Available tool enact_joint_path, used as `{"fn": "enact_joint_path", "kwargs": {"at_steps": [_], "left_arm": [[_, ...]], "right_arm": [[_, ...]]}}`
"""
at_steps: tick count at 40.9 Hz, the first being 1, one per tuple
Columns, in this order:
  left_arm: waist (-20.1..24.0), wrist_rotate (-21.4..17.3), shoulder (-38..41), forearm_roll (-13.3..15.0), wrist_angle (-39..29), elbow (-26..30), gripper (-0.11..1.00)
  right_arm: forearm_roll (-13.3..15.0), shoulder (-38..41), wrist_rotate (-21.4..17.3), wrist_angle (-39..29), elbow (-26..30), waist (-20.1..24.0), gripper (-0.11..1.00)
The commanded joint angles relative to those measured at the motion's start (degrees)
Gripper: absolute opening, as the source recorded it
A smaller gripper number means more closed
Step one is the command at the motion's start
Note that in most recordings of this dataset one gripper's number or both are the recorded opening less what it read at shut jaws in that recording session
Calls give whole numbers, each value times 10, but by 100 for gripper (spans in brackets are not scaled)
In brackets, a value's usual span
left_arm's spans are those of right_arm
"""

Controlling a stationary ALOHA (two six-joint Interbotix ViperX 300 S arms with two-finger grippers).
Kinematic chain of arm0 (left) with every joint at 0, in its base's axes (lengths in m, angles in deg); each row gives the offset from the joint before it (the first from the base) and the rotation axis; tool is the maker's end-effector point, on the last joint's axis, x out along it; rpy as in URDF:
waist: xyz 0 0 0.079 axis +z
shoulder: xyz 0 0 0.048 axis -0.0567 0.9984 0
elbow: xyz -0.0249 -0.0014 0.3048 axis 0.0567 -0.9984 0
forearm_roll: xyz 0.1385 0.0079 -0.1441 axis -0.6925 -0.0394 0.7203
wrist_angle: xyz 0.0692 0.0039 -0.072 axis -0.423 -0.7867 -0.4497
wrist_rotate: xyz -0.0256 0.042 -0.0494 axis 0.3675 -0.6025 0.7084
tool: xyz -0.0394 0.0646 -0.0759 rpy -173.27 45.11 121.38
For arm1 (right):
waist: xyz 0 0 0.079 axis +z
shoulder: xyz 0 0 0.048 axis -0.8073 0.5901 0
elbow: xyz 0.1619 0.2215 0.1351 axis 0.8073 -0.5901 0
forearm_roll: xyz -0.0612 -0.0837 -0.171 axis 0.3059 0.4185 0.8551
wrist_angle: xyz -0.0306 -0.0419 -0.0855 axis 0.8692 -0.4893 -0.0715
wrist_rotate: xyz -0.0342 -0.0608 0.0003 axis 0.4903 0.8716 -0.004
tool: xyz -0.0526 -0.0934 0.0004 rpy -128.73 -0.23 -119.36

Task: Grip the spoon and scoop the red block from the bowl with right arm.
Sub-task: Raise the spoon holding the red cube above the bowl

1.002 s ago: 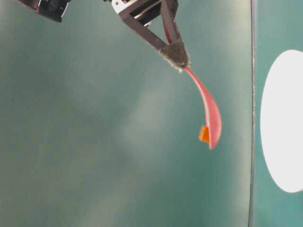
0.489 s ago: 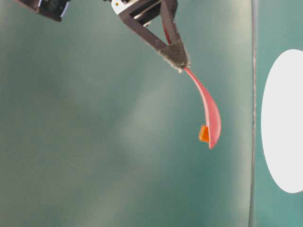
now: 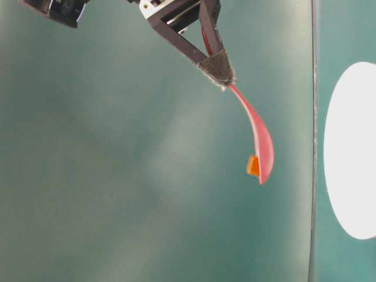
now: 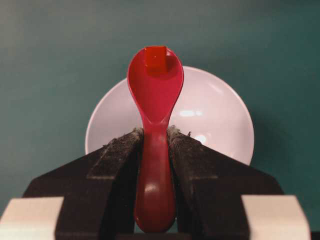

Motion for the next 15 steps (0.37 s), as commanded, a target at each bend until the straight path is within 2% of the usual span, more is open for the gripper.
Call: {"fn": "enact_joint_path", "kwargs": {"at_steps": [1, 15], "left_arm": [[1, -1, 4, -2, 2, 11, 0], [1, 0, 4, -2, 2, 11, 0]], "right_arm": [[-1, -11, 0, 5, 8, -1, 24], [0, -11, 0, 6, 2, -1, 24]]}}
